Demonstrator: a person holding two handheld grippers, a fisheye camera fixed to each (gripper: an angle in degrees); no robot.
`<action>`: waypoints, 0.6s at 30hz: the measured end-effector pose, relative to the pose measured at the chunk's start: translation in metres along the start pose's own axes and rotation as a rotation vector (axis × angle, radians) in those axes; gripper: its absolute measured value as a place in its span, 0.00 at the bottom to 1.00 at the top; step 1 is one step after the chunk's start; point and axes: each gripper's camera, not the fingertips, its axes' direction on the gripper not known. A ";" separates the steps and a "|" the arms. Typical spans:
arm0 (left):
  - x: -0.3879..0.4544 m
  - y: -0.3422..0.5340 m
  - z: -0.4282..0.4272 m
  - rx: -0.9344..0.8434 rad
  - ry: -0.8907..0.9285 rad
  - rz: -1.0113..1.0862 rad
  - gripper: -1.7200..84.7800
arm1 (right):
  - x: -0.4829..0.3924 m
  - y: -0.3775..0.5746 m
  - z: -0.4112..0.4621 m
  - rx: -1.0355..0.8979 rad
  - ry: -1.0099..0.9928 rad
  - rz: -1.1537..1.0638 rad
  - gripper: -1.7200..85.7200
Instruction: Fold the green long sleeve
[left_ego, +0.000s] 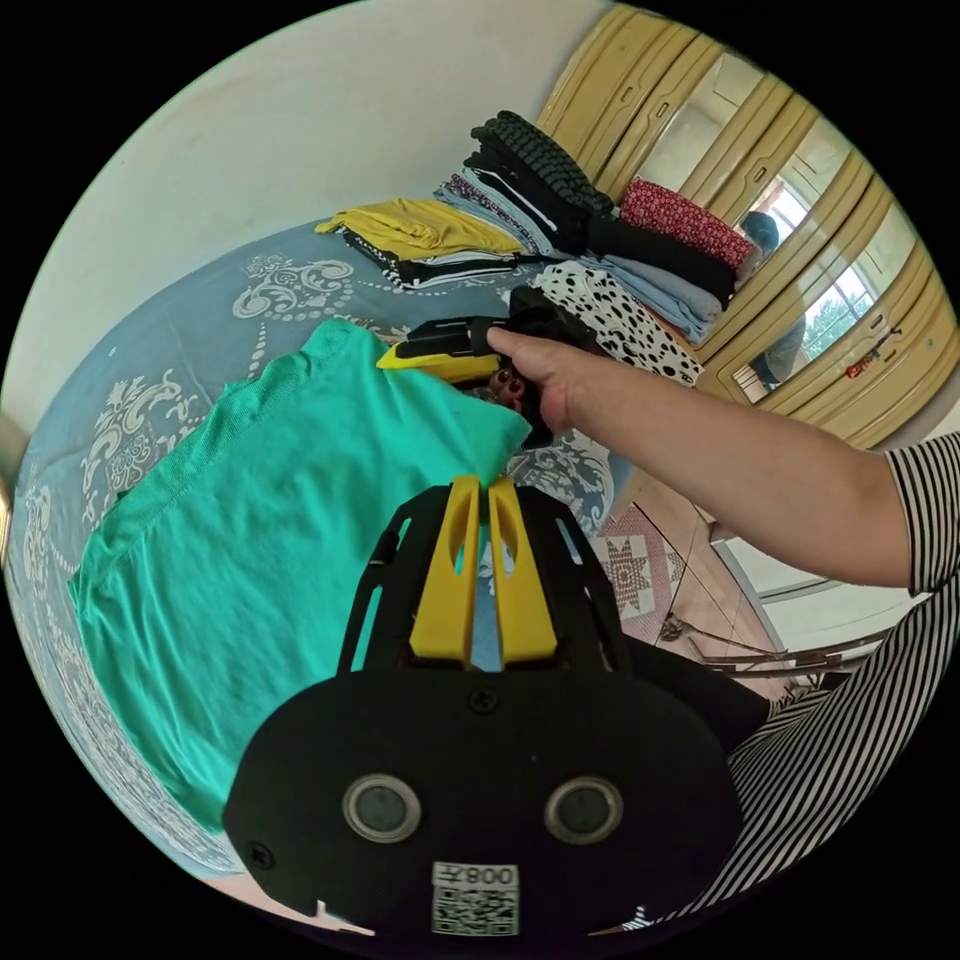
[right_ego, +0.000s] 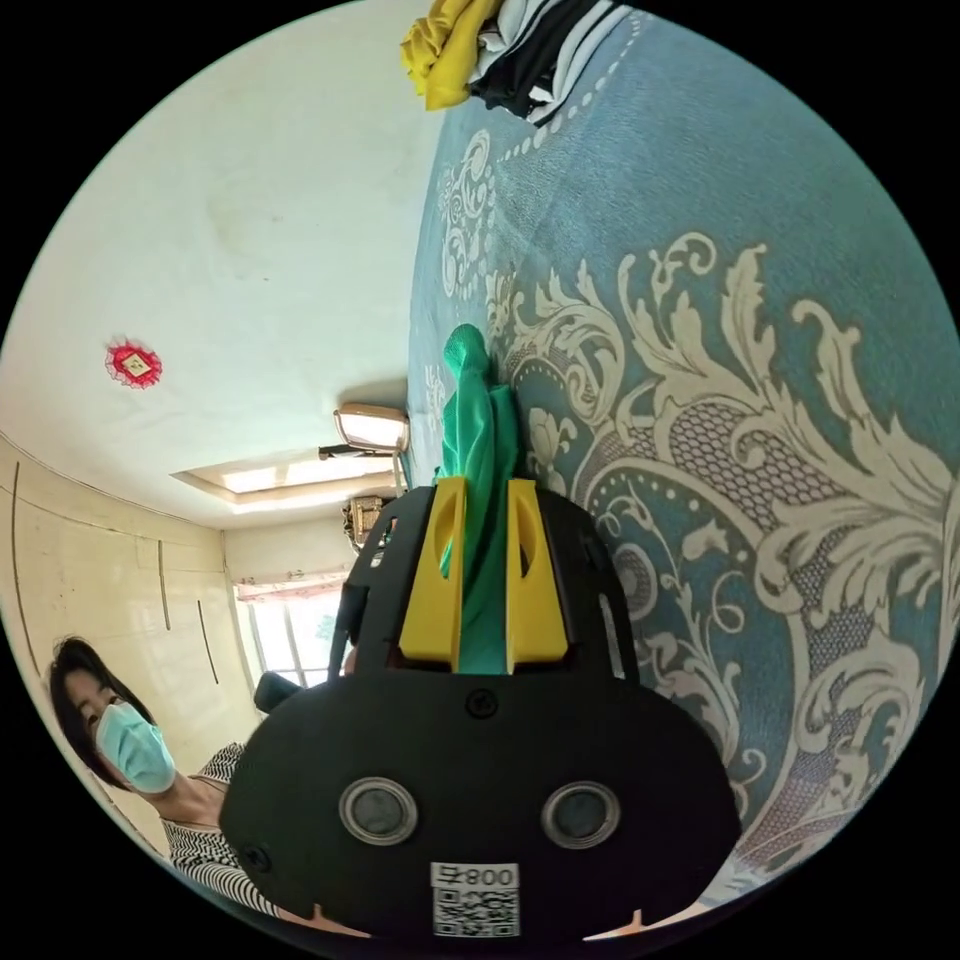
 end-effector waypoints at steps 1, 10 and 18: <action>-0.004 0.004 -0.002 0.008 0.002 -0.003 0.03 | -0.006 -0.006 0.009 0.002 -0.016 -0.002 0.08; -0.057 0.063 -0.054 0.165 0.085 -0.126 0.04 | -0.128 -0.025 0.087 0.019 -0.065 -0.189 0.04; -0.131 0.159 -0.113 0.335 0.129 -0.383 0.04 | -0.276 -0.041 0.245 -0.099 -0.054 -0.381 0.04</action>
